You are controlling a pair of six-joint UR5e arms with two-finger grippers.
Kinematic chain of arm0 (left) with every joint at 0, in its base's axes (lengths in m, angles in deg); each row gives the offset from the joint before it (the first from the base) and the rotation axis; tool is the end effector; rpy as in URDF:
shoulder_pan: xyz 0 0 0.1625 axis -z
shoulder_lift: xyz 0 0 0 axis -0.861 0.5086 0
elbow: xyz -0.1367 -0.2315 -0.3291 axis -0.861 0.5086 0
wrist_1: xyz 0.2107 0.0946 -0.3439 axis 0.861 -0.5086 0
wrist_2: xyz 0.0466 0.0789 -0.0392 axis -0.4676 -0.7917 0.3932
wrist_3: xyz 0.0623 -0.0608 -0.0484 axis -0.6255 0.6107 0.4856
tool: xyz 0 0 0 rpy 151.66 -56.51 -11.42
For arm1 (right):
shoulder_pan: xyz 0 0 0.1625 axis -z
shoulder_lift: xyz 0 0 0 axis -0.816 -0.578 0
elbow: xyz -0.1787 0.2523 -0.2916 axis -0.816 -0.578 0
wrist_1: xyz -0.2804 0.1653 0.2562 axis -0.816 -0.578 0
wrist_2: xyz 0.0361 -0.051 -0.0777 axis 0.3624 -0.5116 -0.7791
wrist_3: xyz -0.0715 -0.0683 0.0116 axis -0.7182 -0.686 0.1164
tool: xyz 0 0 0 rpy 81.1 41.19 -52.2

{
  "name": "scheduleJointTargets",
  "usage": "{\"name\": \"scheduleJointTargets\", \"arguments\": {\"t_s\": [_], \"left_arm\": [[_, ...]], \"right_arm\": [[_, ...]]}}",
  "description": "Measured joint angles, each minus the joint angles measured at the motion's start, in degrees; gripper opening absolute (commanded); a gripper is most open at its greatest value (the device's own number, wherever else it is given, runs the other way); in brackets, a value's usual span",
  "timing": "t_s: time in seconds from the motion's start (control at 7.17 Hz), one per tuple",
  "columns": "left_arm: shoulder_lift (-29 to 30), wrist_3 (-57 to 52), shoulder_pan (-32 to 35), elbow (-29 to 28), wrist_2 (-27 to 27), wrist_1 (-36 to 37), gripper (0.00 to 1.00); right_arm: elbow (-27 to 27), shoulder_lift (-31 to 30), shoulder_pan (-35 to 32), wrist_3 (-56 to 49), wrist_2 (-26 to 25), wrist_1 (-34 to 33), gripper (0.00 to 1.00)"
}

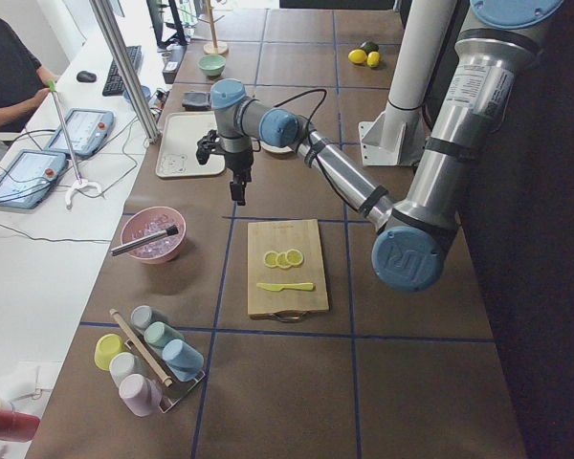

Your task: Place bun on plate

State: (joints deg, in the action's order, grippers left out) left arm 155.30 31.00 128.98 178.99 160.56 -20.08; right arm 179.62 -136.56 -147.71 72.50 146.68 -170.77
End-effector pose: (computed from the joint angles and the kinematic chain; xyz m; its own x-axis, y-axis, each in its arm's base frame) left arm 0.1236 -0.5349 0.3899 0.7418 0.0868 -0.6650 -0.0634 0.9962 0.0593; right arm 0.0863 -0.4650 0.6385 0.6957 -0.1056 0.7105 0.0369 0.9931 0.1115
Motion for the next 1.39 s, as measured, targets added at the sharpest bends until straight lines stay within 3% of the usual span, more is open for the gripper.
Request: {"name": "scheduleJointTargets", "arguments": {"t_s": [0.28,0.7,0.98,1.39], "left_arm": [[-4.0,-14.9,9.3,-4.9,2.3,0.0,1.0],[-8.2,-32.5,20.0,-16.7,6.5,-1.4,1.0],[-12.8,-34.4,22.9,-17.7,6.7,-5.7,1.0],[-14.5,-33.4,23.5,-18.3,6.8,-7.4,1.0]], "right_arm": [[-0.2,-0.1,0.0,1.8,0.0,0.3,1.0],[-0.4,0.4,0.0,2.6,0.0,0.4,1.0],[-0.2,0.6,0.0,2.7,0.0,0.5,1.0],[0.1,0.8,0.0,2.8,0.0,0.5,1.0]]}}
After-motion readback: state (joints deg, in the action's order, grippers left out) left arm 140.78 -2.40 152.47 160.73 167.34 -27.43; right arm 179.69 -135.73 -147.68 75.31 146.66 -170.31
